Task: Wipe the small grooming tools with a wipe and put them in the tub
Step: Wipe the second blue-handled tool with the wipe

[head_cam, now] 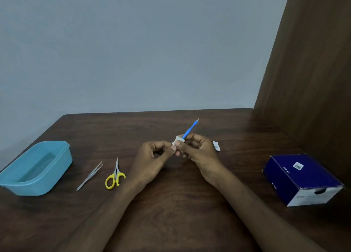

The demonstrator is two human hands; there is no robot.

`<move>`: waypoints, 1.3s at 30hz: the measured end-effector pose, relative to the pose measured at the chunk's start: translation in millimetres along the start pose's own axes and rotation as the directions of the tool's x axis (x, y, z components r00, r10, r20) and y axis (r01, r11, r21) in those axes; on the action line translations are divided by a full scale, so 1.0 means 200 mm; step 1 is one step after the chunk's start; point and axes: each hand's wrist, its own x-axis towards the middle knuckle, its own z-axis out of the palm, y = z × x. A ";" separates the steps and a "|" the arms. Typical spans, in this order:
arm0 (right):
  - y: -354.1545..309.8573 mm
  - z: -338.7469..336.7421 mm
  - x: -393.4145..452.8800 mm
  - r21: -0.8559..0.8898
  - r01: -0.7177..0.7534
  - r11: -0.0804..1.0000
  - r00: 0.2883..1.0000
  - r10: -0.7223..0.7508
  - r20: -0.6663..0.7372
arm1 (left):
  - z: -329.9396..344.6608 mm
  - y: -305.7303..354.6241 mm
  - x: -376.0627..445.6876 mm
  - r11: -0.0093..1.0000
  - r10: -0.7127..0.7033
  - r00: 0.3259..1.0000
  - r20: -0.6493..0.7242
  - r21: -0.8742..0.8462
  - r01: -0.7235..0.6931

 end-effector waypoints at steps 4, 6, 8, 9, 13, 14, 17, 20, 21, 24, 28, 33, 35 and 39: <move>-0.01 0.01 -0.01 -0.015 0.028 1.000 0.999 -0.028 -0.024 | 0.00 -0.01 0.01 0.999 0.018 0.999 -0.028 0.029 -0.017; -0.03 0.02 -0.01 -0.023 0.042 0.999 0.997 -0.043 -0.057 | 0.00 -0.03 0.01 0.997 0.042 0.999 -0.030 0.059 -0.040; -0.05 0.02 -0.01 0.011 0.045 0.999 0.995 -0.044 -0.093 | 0.00 -0.02 0.01 0.994 0.062 0.998 -0.020 0.087 -0.060; -0.06 0.01 -0.01 0.032 0.047 0.998 0.993 -0.044 -0.107 | 0.00 -0.02 0.01 0.994 0.065 0.998 -0.016 0.090 -0.064; -0.09 -0.01 0.00 0.083 0.064 0.994 0.979 -0.046 -0.198 | 0.01 -0.01 0.01 0.997 0.033 0.999 -0.001 0.071 -0.033; -0.09 -0.02 0.01 0.108 0.062 0.992 0.975 -0.038 -0.217 | 0.01 -0.02 0.01 0.997 0.022 1.000 0.006 0.070 -0.023; -0.10 -0.02 0.01 0.206 0.021 0.978 0.970 0.030 -0.241 | 0.00 -0.02 0.01 0.997 0.018 1.000 0.016 0.070 -0.019; -0.11 -0.03 0.02 0.233 -0.010 0.972 0.967 0.068 -0.245 | 0.00 -0.02 0.01 0.996 0.019 1.000 0.018 0.082 -0.020; -0.11 -0.03 0.02 0.216 -0.006 0.976 0.967 0.061 -0.249 | 0.00 -0.01 0.00 0.995 0.021 1.000 0.016 0.094 -0.023; -0.09 -0.03 0.01 0.130 0.018 0.991 0.969 0.015 -0.246 | 0.00 0.00 0.00 0.992 0.026 1.000 -0.015 0.126 -0.024; -0.10 -0.04 0.01 0.114 0.010 0.993 0.972 0.017 -0.233 | 0.00 0.00 0.01 0.987 0.011 0.999 -0.045 0.159 -0.003; -0.09 -0.05 0.04 0.148 -0.026 0.989 0.960 0.066 -0.274 | 0.02 0.00 0.01 0.982 0.002 0.999 -0.047 0.189 0.007; -0.09 -0.05 0.04 0.121 -0.010 0.993 0.963 0.042 -0.265 | 0.02 0.01 0.02 0.982 -0.014 0.999 -0.052 0.187 0.024; -0.09 -0.04 0.02 0.092 -0.014 0.996 0.976 0.033 -0.213 | 0.03 0.01 0.02 0.988 -0.062 0.997 -0.053 0.140 0.069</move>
